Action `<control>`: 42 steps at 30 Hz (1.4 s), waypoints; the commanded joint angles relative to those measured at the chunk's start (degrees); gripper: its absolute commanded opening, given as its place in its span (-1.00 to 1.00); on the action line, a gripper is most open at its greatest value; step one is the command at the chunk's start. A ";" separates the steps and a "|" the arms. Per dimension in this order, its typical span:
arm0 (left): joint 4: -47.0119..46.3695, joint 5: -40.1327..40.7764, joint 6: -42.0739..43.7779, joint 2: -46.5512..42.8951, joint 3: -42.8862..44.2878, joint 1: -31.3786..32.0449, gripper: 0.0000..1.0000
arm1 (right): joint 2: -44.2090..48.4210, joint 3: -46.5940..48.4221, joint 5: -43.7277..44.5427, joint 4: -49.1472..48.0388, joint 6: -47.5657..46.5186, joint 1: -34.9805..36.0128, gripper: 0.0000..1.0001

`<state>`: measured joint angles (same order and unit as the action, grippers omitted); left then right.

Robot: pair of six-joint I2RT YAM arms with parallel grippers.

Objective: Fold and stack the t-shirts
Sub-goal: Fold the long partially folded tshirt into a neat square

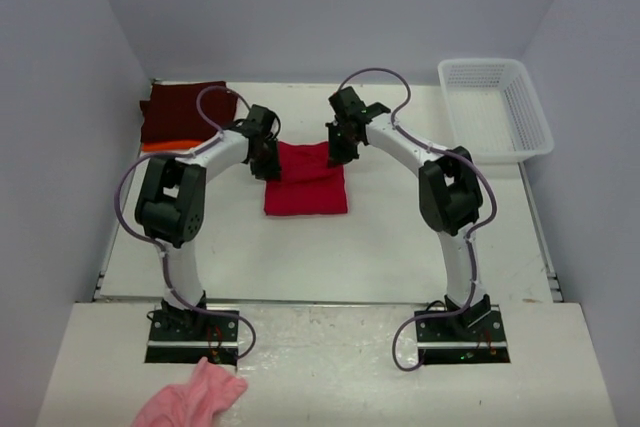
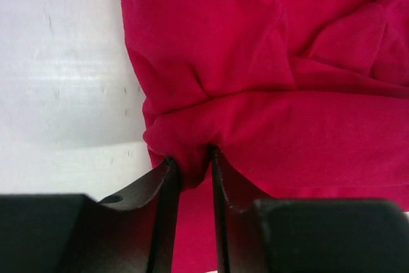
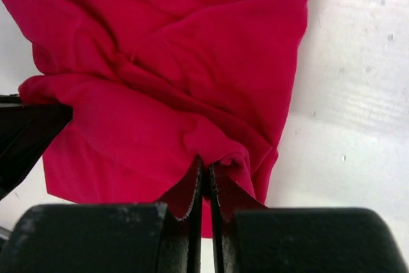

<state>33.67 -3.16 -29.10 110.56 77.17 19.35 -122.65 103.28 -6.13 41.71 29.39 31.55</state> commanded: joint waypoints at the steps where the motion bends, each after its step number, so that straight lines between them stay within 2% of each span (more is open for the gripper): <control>1: -7.11 2.01 4.40 0.87 5.36 -0.55 -0.45 | -3.63 6.39 -3.36 0.39 -2.23 -1.23 -0.92; 3: -8.88 2.55 5.37 2.02 6.76 -0.98 -0.42 | -5.75 10.26 -3.54 1.52 -2.58 -1.93 -0.81; 4: -11.06 2.20 5.63 2.20 6.77 -1.16 -0.32 | -6.45 11.05 -4.41 1.53 -3.02 -2.19 -0.63; 5: -11.95 2.37 5.72 2.20 6.77 -1.25 -0.22 | -7.51 11.93 -3.81 1.70 -3.89 -2.19 -0.24; 6: -12.74 2.63 5.98 2.11 6.77 -1.34 -0.09 | -7.78 13.07 -2.67 1.79 -4.51 -2.28 -0.12; 7: -14.58 2.89 5.90 1.07 6.51 -1.34 0.14 | -7.87 13.43 -2.05 1.53 -5.21 -2.28 0.08; 8: -16.25 2.89 6.07 0.10 5.03 -1.34 0.20 | -8.39 14.74 -0.39 1.53 -6.17 -2.37 0.32; 9: -17.83 2.89 6.34 -0.95 4.40 -1.34 0.22 | -8.48 15.45 0.67 1.53 -6.79 -2.46 0.43; 10: -20.37 2.89 6.43 -3.23 3.70 -1.34 0.32 | -8.57 16.15 1.12 1.44 -7.58 -2.63 0.51; 12: -22.85 5.09 7.21 -6.74 2.65 -1.25 0.42 | -8.05 18.44 2.96 1.62 -8.47 -2.90 0.54; 15: -27.59 6.14 8.01 -13.59 -2.27 -1.07 0.46 | -4.98 20.73 6.03 2.49 -9.87 -2.90 0.62; 16: -28.91 6.67 7.83 -14.92 -3.33 -1.07 0.47 | -4.01 20.82 6.04 2.58 -10.31 -2.90 0.82; 17: -28.92 6.41 8.01 -16.24 -4.12 -1.07 0.47 | -3.04 21.69 6.39 3.19 -11.18 -2.90 0.89; 21: -25.33 6.07 7.13 -20.99 -3.95 -0.81 0.46 | 0.64 22.85 9.73 8.63 -11.46 -2.90 0.96; 23: -21.47 2.31 6.16 -21.27 -3.34 -0.37 0.32 | 3.37 17.17 8.16 8.21 -9.71 -2.72 0.83; 24: -19.97 0.37 5.99 -21.18 -3.34 -0.02 0.00 | 5.12 14.17 6.59 6.21 -9.09 -2.29 0.65; 25: -19.26 -0.61 5.47 -21.00 -3.42 0.33 -0.27 | 9.06 10.74 6.48 4.10 -8.56 -1.93 -0.33; 26: -18.65 -3.06 5.11 -20.83 -3.77 0.86 -0.59 | 10.75 4.36 6.48 2.34 -7.60 -1.15 -0.95; 27: -18.38 -4.13 4.24 -20.48 -4.21 1.03 -1.00 | 11.90 2.03 6.48 0.67 -7.07 -0.79 -1.00; 29: -19.86 -8.60 3.27 -19.95 -6.66 1.47 -1.00 | 13.05 -2.64 1.75 -0.49 -5.75 -0.44 -1.00; 34: -27.51 -16.78 -0.60 -16.17 -11.33 2.00 -1.00 | 12.61 -8.27 -1.24 -4.44 -4.25 1.58 -1.00; 42: -32.61 -20.13 -2.19 -9.77 -12.74 2.53 -1.00 | 5.68 -7.31 -6.61 -8.22 -1.97 2.73 -1.00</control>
<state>6.70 -19.57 -29.93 99.35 63.86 21.56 -114.98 94.17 -9.45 37.26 25.78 34.22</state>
